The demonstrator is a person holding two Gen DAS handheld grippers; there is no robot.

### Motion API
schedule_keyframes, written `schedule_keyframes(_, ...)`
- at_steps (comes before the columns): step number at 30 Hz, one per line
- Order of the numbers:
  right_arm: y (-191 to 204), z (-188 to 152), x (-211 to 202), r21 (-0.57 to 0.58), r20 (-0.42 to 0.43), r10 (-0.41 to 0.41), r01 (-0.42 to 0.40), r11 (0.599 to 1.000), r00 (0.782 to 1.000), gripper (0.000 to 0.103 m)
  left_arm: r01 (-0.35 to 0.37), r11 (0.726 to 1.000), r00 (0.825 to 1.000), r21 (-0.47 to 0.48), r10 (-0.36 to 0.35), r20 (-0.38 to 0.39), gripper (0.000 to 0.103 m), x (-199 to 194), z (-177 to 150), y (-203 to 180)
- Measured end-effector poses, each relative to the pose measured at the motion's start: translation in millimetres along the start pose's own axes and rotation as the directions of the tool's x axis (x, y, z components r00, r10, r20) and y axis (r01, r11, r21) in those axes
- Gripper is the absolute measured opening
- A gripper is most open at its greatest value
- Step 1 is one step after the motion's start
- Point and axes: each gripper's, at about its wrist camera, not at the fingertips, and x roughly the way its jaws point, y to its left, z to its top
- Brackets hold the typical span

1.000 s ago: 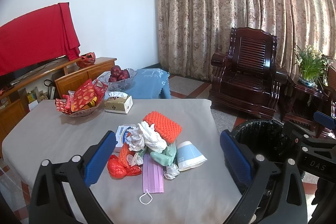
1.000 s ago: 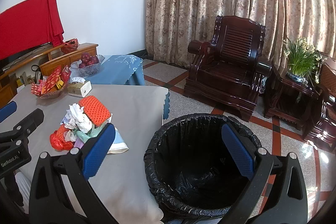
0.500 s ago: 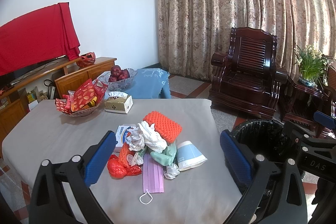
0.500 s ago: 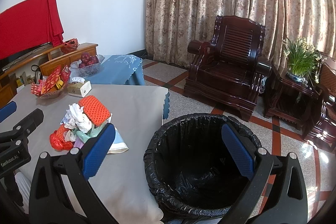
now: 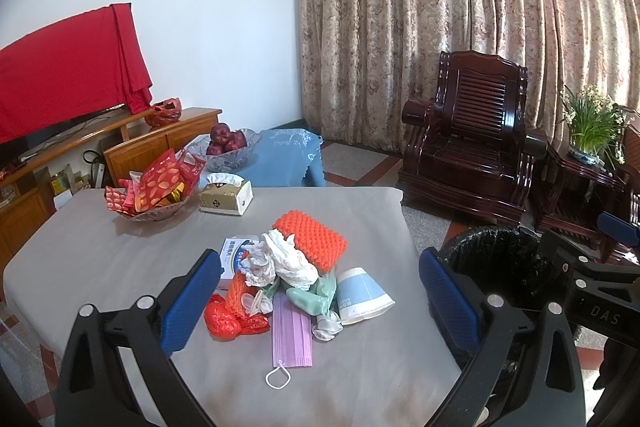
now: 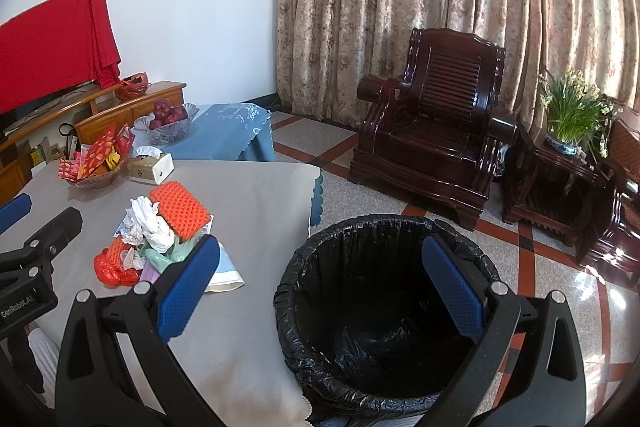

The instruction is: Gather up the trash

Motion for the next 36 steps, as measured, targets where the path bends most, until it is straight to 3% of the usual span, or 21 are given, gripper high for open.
schedule_keyframes(7,3.1,1.1,3.6,0.003,0.0,0.027,-0.027,1.0,1.0,0.098,0.0,1.0,1.0,-0.013,0.0,-0.01,0.097,1.0,-1.7,5.1)
schedule_keyframes(13,26.7,-5.3,28.0,-0.031,-0.026,0.082,-0.082,0.996,0.996,0.098,-0.067,0.997,0.998,-0.024,0.066,-0.02,0.097,19.8,-15.2,29.4)
schedule_keyframes(20,74.1,-21.4,82.1,-0.058,-0.074,0.178,-0.182,0.982,0.981,0.098,-0.129,0.991,0.99,-0.035,0.127,-0.063,0.097,56.9,-37.6,76.2)
schedule_keyframes(23,91.8,-27.0,107.6,-0.072,-0.092,0.206,-0.213,0.974,0.974,0.098,-0.112,0.991,0.989,-0.068,0.105,-0.104,0.097,80.7,-53.3,98.1)
schedule_keyframes(30,118.2,-41.9,171.8,-0.111,-0.174,0.179,-0.2,0.973,0.968,0.096,-0.162,0.985,0.979,-0.057,0.153,-0.138,0.096,115.0,-71.6,111.9)
schedule_keyframes(36,132.0,-59.5,216.3,-0.135,-0.274,0.172,-0.215,0.967,0.946,0.094,-0.17,0.985,0.971,-0.04,0.16,-0.176,0.096,134.3,-84.5,115.5)
